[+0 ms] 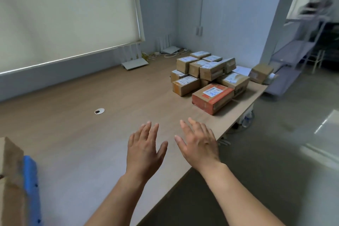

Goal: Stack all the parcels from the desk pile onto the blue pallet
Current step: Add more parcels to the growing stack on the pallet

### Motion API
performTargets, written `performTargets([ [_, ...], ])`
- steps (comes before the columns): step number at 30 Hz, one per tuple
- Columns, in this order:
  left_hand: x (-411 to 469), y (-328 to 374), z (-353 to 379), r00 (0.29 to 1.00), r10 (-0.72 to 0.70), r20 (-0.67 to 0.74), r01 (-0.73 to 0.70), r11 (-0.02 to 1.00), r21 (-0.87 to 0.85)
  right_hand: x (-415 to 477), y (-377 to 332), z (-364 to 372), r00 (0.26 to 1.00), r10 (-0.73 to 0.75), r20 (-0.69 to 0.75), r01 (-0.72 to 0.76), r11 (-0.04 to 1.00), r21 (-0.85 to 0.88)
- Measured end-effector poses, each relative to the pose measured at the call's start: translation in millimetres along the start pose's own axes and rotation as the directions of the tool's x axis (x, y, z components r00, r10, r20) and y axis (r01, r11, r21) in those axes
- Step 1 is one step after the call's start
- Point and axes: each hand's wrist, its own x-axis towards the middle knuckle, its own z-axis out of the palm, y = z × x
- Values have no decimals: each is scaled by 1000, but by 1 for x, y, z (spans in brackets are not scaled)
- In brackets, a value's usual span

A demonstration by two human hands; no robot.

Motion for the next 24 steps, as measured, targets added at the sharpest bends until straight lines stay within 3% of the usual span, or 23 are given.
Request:
performTargets([
  [11,84,73,72,988,107,112,-108,994,4,25,107,26,984,154,89,-142,982,-125],
  [24,273,124,150,991,60,120,-49,994,-96,179,229,100,971,157,179,-139,984,-109],
])
